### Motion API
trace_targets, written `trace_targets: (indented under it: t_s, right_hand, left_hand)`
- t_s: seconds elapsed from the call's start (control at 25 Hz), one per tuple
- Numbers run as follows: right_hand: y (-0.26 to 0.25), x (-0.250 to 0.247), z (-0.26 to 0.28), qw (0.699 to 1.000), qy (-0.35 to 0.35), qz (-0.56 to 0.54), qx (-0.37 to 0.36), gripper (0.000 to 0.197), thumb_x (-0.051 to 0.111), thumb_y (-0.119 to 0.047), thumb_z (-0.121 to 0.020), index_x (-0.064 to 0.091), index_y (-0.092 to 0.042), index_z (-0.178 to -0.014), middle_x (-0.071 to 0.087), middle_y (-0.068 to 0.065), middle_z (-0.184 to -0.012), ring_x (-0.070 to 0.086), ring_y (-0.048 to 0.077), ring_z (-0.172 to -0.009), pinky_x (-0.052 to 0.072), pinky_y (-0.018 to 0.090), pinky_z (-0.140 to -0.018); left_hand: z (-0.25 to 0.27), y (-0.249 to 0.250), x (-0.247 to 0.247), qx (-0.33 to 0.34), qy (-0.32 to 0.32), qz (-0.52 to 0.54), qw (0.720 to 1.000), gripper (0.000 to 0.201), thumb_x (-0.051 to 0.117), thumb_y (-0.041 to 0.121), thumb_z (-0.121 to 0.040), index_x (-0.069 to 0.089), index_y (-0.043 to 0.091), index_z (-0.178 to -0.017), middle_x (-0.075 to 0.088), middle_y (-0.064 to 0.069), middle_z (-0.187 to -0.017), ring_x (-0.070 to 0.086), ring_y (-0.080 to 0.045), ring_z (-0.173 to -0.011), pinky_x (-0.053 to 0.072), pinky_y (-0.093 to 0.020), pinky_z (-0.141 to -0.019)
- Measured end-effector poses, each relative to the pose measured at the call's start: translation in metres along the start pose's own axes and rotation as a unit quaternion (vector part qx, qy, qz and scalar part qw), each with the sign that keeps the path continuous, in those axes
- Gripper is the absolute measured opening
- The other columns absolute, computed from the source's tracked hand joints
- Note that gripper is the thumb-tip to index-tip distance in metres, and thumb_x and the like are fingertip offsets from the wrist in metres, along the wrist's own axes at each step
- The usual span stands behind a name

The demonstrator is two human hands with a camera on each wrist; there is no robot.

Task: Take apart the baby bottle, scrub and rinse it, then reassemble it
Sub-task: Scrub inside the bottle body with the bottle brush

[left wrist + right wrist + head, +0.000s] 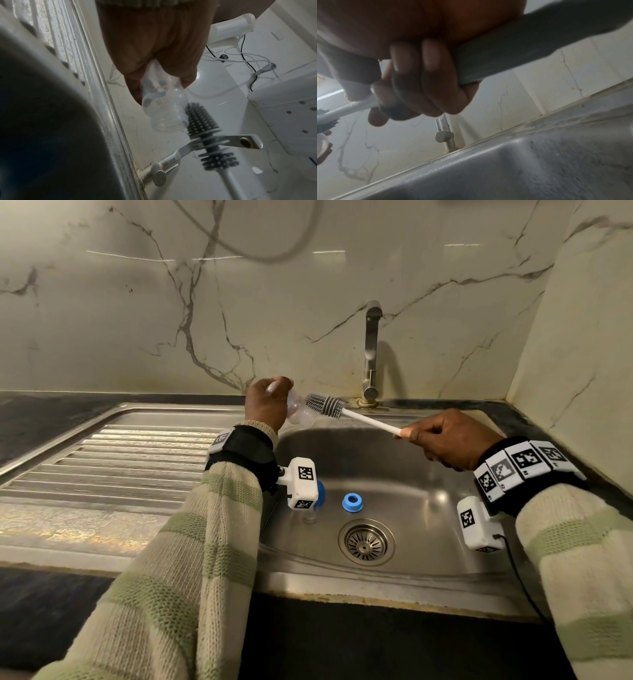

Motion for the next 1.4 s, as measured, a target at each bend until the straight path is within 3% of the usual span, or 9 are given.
trace_targets:
  t_s: [0.12,0.24,0.36,0.6,0.68,0.88,1.08,1.28,1.4]
  right_hand:
    - [-0.0003,-0.001,0.0,1.0,0.003,0.003,0.0,0.027,0.06,-0.05,-0.089,0.075,-0.03,-0.1,0.057,0.003,-0.056,0.042,0.01,-0.037,0.034,0.021,-0.042]
    - [0.0009,-0.0046,0.0006,1.0,0.017,0.024,0.0,0.028,0.06,-0.052,-0.089,0.075,-0.031,-0.1,0.06,0.004,-0.057,0.043,0.008,-0.035,0.035,0.021,-0.043]
    - [0.0013,-0.0052,0.0001,0.999,0.02,0.037,0.001,0.028,0.059,-0.051,-0.089,0.074,-0.031,-0.1,0.059,0.003,-0.057,0.042,0.006,-0.033,0.033,0.019,-0.039]
    - [-0.0019,-0.0004,0.0014,1.0,0.006,0.01,-0.001,0.025,0.06,-0.049,-0.089,0.075,-0.031,-0.098,0.058,0.005,-0.057,0.04,0.008,-0.035,0.032,0.018,-0.036]
    - [-0.0023,0.0009,0.001,1.0,-0.004,0.001,-0.001,0.026,0.061,-0.05,-0.089,0.075,-0.031,-0.098,0.056,0.004,-0.056,0.04,0.01,-0.036,0.031,0.019,-0.037]
    - [0.0006,0.0005,0.0007,1.0,-0.004,-0.012,0.008,0.025,0.061,-0.051,-0.087,0.075,-0.032,-0.097,0.053,0.003,-0.054,0.037,0.011,-0.036,0.03,0.018,-0.038]
    - [0.0002,0.0002,0.0003,1.0,-0.001,-0.008,0.002,0.027,0.061,-0.052,-0.088,0.075,-0.032,-0.098,0.054,0.002,-0.054,0.039,0.01,-0.035,0.031,0.019,-0.038]
    - [-0.0016,0.0003,0.002,1.0,0.0,0.011,0.001,0.028,0.059,-0.053,-0.088,0.074,-0.031,-0.099,0.056,0.001,-0.055,0.041,0.007,-0.034,0.033,0.018,-0.038]
    - [-0.0025,-0.0008,0.0015,1.0,0.005,0.006,0.005,0.027,0.059,-0.05,-0.089,0.074,-0.029,-0.099,0.056,0.001,-0.054,0.04,0.006,-0.034,0.032,0.018,-0.039]
  left_hand:
    - [0.0031,0.0018,-0.0011,-0.014,0.014,0.002,1.0,0.019,0.061,0.024,-0.091,0.068,0.007,-0.095,0.063,-0.009,-0.09,0.062,-0.027,-0.084,0.056,-0.029,-0.063]
    - [0.0046,0.0027,-0.0018,-0.034,0.011,-0.004,0.999,0.041,0.062,0.051,-0.076,0.068,0.015,-0.094,0.067,-0.01,-0.095,0.067,-0.036,-0.098,0.058,-0.054,-0.087]
    - [0.0083,0.0048,-0.0021,-0.043,-0.004,-0.023,0.999,0.059,0.067,0.075,-0.066,0.063,0.021,-0.088,0.067,-0.01,-0.099,0.067,-0.038,-0.099,0.057,-0.057,-0.086]
    - [0.0071,-0.0002,-0.0022,-0.066,-0.024,0.066,0.995,0.03,0.079,0.032,-0.083,0.07,0.018,-0.108,0.067,-0.01,-0.119,0.064,-0.03,-0.111,0.057,-0.048,-0.091]
    - [0.0083,0.0011,-0.0001,-0.078,-0.018,0.079,0.994,0.022,0.07,0.018,-0.09,0.069,0.013,-0.112,0.066,-0.009,-0.117,0.063,-0.027,-0.109,0.059,-0.038,-0.08]
    - [0.0079,0.0032,-0.0007,-0.068,0.031,0.091,0.993,0.026,0.064,0.021,-0.093,0.068,0.007,-0.115,0.065,-0.005,-0.105,0.063,-0.02,-0.091,0.052,-0.027,-0.061]
    - [0.005,0.0,-0.0012,-0.054,0.018,0.124,0.991,0.029,0.08,0.034,-0.081,0.063,0.017,-0.097,0.064,-0.003,-0.101,0.062,-0.022,-0.099,0.056,-0.039,-0.084]
    - [0.0049,-0.0026,-0.0015,-0.079,0.016,0.091,0.993,0.063,0.089,0.035,-0.07,0.059,0.007,-0.118,0.067,-0.013,-0.11,0.069,-0.028,-0.097,0.061,-0.045,-0.084]
    - [0.0034,-0.0012,-0.002,-0.085,0.041,0.075,0.993,0.045,0.084,0.036,-0.073,0.066,0.009,-0.106,0.07,-0.01,-0.099,0.07,-0.03,-0.094,0.059,-0.048,-0.087]
Point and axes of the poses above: each hand's wrist, its own z-axis away from the middle knuckle, its own x-axis out of the palm, y = z × x, the point moved 1 cm from there along -z, towards the middle knuckle
